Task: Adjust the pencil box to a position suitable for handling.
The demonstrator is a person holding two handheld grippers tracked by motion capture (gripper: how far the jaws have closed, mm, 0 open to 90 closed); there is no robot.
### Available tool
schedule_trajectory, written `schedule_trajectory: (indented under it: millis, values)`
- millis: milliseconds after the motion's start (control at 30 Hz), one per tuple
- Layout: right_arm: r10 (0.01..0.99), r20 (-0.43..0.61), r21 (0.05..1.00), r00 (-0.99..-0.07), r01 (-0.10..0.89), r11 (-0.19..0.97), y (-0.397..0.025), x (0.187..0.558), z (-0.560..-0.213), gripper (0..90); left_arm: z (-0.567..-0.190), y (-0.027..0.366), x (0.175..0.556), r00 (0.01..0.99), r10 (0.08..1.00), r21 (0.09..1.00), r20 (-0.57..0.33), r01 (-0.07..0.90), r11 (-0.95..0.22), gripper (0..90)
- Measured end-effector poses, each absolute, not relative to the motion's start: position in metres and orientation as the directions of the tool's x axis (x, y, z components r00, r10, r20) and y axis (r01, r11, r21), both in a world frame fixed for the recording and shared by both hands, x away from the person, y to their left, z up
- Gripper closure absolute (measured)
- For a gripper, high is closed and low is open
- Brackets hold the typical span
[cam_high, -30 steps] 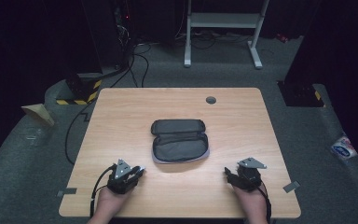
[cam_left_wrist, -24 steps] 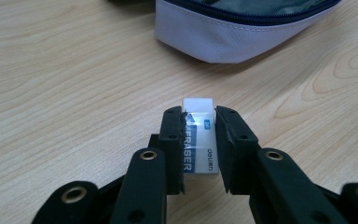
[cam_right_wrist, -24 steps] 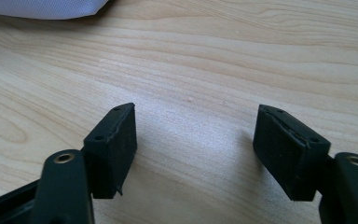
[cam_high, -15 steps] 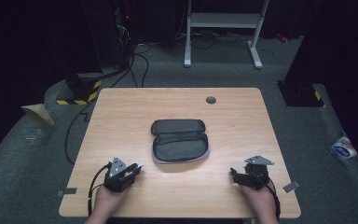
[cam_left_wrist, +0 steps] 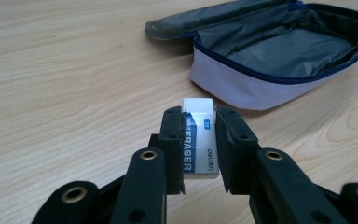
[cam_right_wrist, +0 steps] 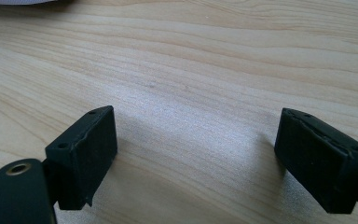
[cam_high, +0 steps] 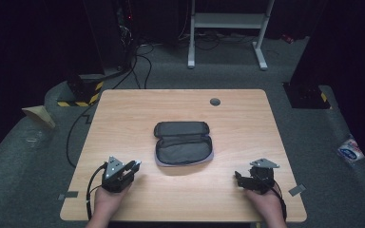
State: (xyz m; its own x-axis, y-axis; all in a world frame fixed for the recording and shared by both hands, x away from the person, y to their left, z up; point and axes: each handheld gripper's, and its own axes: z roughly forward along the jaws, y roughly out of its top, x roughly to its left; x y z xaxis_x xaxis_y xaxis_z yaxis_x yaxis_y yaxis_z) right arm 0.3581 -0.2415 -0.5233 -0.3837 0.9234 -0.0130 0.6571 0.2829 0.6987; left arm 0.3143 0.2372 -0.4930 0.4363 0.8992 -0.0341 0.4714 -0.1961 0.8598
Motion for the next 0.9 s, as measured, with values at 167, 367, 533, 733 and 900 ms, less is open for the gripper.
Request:
schedule_trajectory:
  millis: [167,367,533,733,900]
  values:
    - [0.924,-0.013,0.701,-0.382,0.655,0.281,-0.24,0.357,-0.524,10.8,-0.492,0.237,0.316,0.45,0.892,0.859,-0.039,0.472,-0.201,73.0]
    - [0.918,-0.015,0.697,-0.395,0.654,0.293,-0.238,0.359,-0.524,8.6,-0.489,0.236,0.316,0.46,0.887,0.867,-0.037,0.456,-0.201,73.0]
    - [0.919,-0.013,0.696,-0.394,0.656,0.291,-0.238,0.359,-0.524,8.5,-0.488,0.233,0.317,0.465,0.885,0.875,-0.032,0.441,-0.2,73.0]
    - [0.919,-0.014,0.697,-0.394,0.655,0.292,-0.238,0.359,-0.524,8.6,-0.484,0.229,0.316,0.464,0.885,0.884,-0.03,0.426,-0.194,73.1]
    - [0.921,-0.012,0.697,-0.389,0.657,0.287,-0.237,0.358,-0.524,8.6,-0.478,0.227,0.317,0.463,0.886,0.89,-0.03,0.416,-0.187,73.1]
